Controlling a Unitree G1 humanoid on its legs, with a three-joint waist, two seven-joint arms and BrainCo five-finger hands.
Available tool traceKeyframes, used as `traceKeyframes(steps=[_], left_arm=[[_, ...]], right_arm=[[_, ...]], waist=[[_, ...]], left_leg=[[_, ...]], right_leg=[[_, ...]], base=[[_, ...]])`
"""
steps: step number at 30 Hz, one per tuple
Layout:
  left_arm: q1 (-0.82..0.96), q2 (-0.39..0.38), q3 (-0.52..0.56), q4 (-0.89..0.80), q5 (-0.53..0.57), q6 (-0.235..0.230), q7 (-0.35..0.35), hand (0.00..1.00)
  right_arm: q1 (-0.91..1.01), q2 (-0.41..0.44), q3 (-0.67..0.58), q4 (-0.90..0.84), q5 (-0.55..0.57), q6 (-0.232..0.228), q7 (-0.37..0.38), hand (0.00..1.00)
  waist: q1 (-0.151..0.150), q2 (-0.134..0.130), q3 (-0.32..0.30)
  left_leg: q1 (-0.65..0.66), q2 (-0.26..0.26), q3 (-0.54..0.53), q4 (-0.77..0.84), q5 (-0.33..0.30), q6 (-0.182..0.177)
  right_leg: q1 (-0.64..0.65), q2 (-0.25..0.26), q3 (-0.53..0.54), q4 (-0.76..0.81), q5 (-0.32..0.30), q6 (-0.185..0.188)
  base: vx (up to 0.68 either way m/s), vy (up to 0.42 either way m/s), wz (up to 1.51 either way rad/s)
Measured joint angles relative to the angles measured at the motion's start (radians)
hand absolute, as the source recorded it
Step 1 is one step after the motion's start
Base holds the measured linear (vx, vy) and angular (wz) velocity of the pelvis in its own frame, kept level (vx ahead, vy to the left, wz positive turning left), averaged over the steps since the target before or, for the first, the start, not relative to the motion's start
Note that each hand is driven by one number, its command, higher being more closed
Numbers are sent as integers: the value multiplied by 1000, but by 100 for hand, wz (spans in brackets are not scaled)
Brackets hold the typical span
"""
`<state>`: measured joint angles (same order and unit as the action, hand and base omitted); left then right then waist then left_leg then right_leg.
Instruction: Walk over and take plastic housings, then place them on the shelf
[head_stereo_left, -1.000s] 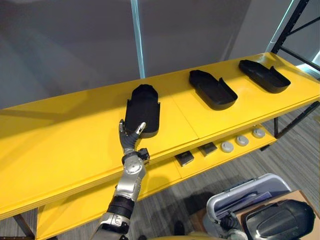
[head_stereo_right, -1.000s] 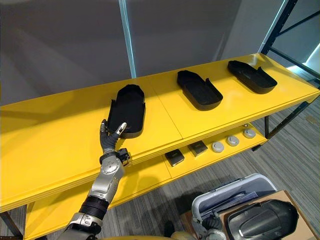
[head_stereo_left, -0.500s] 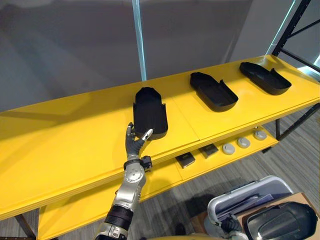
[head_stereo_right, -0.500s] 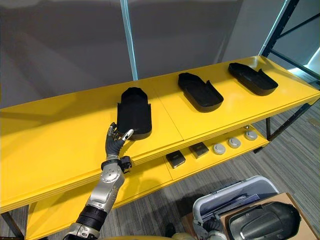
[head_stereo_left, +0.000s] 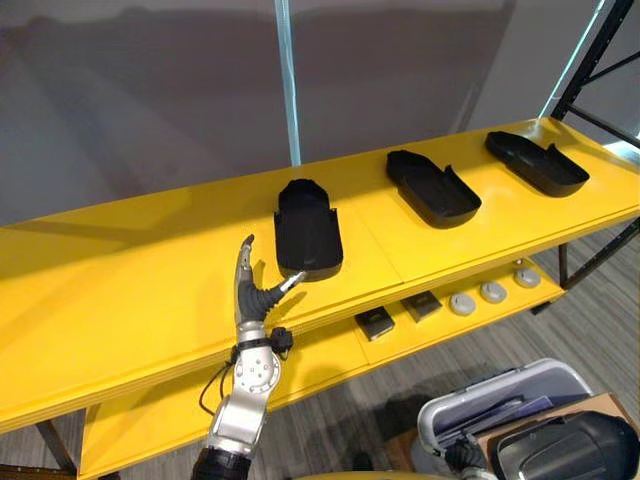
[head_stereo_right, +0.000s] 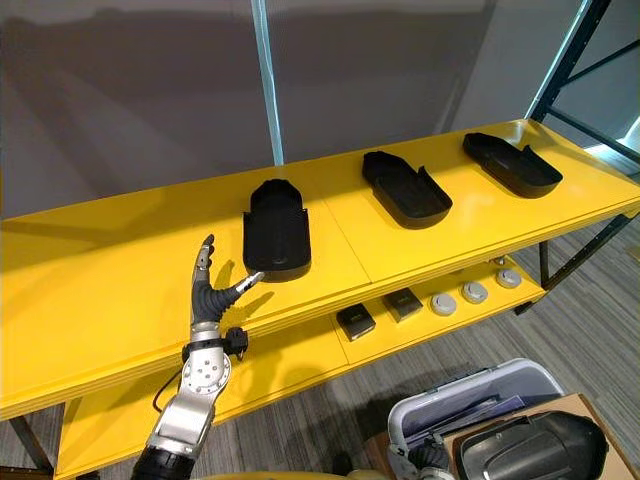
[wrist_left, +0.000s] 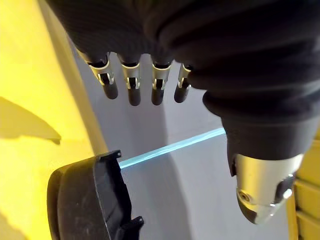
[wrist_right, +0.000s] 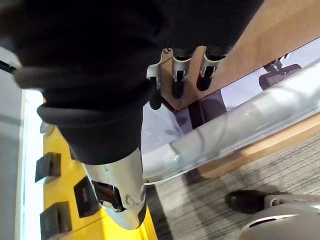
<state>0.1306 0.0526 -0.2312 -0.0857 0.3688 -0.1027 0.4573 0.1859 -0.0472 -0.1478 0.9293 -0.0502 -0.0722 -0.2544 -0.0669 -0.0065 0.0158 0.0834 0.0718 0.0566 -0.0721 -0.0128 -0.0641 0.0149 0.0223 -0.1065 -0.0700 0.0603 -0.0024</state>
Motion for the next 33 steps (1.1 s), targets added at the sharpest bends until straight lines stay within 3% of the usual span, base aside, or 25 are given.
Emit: traceKeyframes(steps=[11,33], left_arm=[[45,59,-93,76,76,-34,-150,100],[-300,91,-119,375,53,13,-143,100]], right_arm=[[-4,-13,1,38,-1,-7,19,0],[-31,-27,-4,38,-4,12,37,0]], waist=[[-2,5,-16],[-41,22,1]], left_leg=[[-19,-2,-2,-12,-4,-6],[-26,-6,31,4,-13,7]], right_leg=[[-23,-1,1,-8,1,3],[-40,0,46,-28,21,12]], base=[[0,0,0],[4,18,-6]])
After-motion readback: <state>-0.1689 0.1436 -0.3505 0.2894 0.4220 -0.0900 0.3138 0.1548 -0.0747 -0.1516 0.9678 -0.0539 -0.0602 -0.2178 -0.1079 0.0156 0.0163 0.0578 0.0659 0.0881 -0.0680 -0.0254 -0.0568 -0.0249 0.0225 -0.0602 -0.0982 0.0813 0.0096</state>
